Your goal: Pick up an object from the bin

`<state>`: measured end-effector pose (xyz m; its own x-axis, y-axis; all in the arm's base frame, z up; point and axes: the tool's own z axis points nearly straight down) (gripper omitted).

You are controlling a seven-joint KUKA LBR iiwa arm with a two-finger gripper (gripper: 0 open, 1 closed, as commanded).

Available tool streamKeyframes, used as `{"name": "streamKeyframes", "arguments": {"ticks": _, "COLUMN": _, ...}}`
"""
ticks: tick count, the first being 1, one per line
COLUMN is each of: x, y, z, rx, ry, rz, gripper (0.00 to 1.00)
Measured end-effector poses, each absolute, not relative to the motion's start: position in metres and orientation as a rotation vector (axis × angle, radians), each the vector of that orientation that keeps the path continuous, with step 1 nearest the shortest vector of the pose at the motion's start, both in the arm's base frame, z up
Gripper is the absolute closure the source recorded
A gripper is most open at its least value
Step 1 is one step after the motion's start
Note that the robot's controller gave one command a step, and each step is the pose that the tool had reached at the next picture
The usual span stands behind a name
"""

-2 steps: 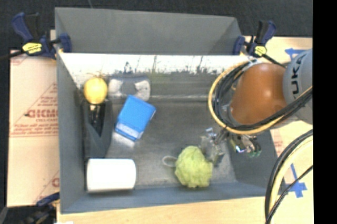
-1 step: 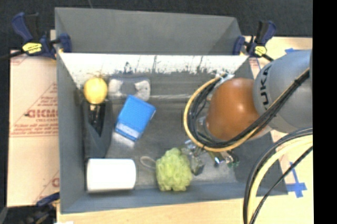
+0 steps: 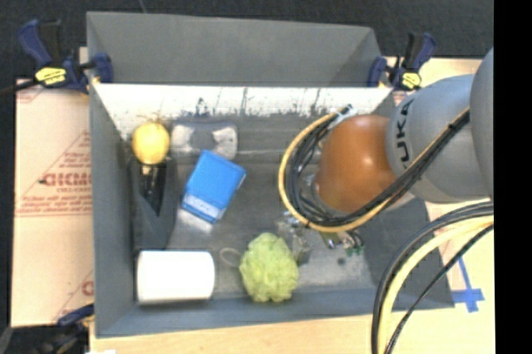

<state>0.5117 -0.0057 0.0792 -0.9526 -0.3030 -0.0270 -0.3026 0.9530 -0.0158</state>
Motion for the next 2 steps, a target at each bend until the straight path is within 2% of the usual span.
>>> {"name": "streamKeyframes", "arguments": {"ticks": 1, "x": 0.492, "y": 0.027, "z": 0.071, "rx": -0.588, "ry": 3.067, "rz": -0.013, "gripper": 1.00}}
{"name": "streamKeyframes", "arguments": {"ticks": 2, "x": 0.504, "y": 0.035, "z": 0.071, "rx": -0.173, "ry": 3.109, "rz": -0.014, "gripper": 1.00}}
